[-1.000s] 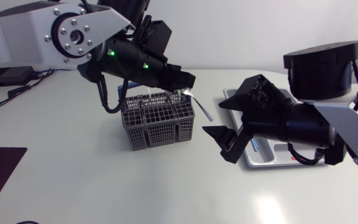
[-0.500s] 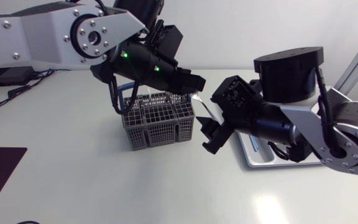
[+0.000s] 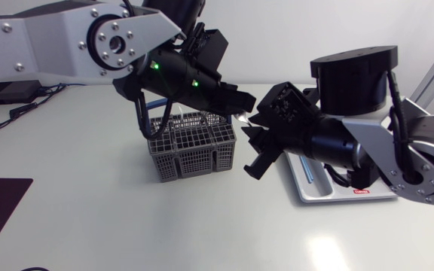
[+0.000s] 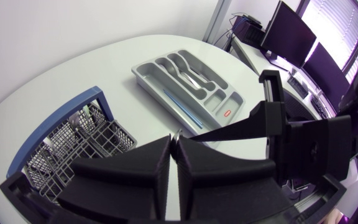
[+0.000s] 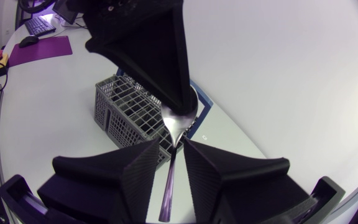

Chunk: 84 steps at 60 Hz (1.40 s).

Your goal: Unload the cutlery basket into the drawer organizer.

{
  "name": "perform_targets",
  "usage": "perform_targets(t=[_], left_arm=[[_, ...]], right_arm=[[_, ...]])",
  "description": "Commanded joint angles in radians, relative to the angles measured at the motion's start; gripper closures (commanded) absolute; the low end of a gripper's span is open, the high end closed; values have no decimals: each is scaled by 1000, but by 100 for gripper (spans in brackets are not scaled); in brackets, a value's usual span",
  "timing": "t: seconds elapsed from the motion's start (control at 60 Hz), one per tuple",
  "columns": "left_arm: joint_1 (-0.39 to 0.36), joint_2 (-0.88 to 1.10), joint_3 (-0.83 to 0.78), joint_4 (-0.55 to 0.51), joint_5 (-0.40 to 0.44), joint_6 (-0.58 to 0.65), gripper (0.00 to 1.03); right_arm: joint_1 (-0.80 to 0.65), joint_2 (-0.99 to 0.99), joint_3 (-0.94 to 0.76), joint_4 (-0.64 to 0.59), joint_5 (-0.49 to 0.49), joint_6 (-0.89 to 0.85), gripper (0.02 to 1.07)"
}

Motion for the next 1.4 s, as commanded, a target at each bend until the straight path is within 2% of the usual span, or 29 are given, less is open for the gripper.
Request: perform_targets(t=[0.0,0.4,0.683,0.783,0.867,0.95,1.05,1.1,1.2,1.383], left_arm=[[-11,10,25,-9,7,-15,100],[-17,-1,17,-7,1,-2,99],[-12,-4,20,-7,-6,-1,95],[-12,-10,19,-6,-6,-1,83],[-14,-12,20,-6,-6,1,82],[-11,-12,22,-6,-6,1,64],[-6,-16,20,-4,-6,1,50],[-2,-22,22,-4,-7,2,34],[15,-36,23,-3,-6,5,19],[43,-62,20,11,-7,5,14]], right_arm=[[-4,25,19,-1,-1,-16,88],[0,31,17,-32,1,-21,94],[5,31,8,-31,1,-25,94],[6,28,1,-29,-1,-30,94],[8,27,-4,-31,-2,-35,94],[9,24,-6,-29,-8,-36,94],[11,21,-13,-31,-13,-36,94],[9,16,-18,-31,-19,-38,94],[-3,-4,-41,-38,-51,-55,94],[-20,-36,-93,-43,-76,-91,94]])
